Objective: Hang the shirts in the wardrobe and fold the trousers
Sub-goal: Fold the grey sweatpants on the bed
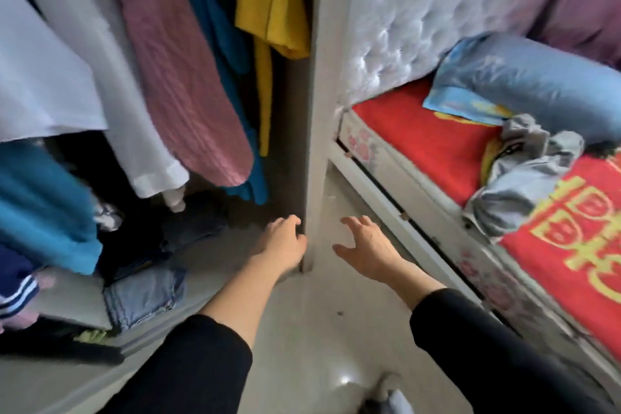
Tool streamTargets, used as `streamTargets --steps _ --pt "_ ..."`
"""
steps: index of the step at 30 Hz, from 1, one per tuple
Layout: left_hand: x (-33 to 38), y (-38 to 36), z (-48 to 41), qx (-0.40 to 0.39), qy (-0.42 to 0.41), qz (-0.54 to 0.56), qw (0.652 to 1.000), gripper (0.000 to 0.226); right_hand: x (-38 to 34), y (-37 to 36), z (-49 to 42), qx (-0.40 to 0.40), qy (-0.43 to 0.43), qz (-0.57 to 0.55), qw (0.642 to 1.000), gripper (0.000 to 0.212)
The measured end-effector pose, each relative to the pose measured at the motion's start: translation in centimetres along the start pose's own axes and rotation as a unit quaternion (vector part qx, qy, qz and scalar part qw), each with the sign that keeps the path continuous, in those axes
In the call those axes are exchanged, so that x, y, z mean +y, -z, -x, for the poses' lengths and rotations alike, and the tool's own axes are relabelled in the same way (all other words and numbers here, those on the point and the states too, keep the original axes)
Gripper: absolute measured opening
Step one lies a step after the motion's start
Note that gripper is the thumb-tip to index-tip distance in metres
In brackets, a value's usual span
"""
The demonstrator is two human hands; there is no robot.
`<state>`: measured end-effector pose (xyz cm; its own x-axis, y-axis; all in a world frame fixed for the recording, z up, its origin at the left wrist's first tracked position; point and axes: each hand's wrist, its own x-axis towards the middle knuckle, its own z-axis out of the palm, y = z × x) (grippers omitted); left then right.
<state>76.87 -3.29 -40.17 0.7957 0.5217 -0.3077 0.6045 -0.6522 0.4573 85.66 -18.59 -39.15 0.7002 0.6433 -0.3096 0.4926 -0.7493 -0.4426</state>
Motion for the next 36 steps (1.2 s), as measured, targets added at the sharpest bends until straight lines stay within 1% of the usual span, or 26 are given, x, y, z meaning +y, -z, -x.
streamTargets --steps 3,9,12,15,19,24,28,31,36 --pt "9.3 -2.2 -2.0 -0.023 -0.056 -0.022 0.998 0.041 6.9 5.0 1.3 0.036 -0.055 -0.015 0.998 0.064" --pt "27.0 -8.3 -6.0 -0.052 -0.152 -0.051 0.986 0.043 22.0 14.2 4.1 0.078 -0.103 0.027 0.991 0.062" --pt "33.9 -11.4 -6.8 -0.061 -0.183 -0.054 0.98 0.042 27.8 17.4 5.0 0.086 -0.134 0.032 0.987 0.059" --pt "39.9 -14.2 -7.6 -0.078 -0.218 -0.046 0.972 0.041 33.0 20.0 5.2 0.091 -0.167 0.007 0.982 0.06" --pt "45.4 -16.9 -10.5 -0.101 -0.245 -0.056 0.963 0.038 38.8 22.1 3.9 0.1 -0.196 -0.021 0.975 0.061" --pt "50.2 -19.3 -17.9 -0.119 -0.254 -0.085 0.956 0.04 45.0 24.3 -1.0 0.098 -0.22 -0.045 0.969 0.061" --pt "54.7 -21.6 -26.8 -0.133 -0.26 -0.097 0.952 0.037 50.4 26.9 -8.1 0.104 -0.241 -0.063 0.963 0.062" --pt "58.3 -23.9 -34.4 -0.159 -0.26 -0.099 0.947 0.037 54.6 29.3 -14.5 0.112 -0.271 -0.089 0.952 0.063" --pt "62.6 -27.6 -45.7 -0.216 -0.244 -0.112 0.939 0.038 60.8 31.8 -24.4 0.077 -0.318 -0.141 0.934 0.062"
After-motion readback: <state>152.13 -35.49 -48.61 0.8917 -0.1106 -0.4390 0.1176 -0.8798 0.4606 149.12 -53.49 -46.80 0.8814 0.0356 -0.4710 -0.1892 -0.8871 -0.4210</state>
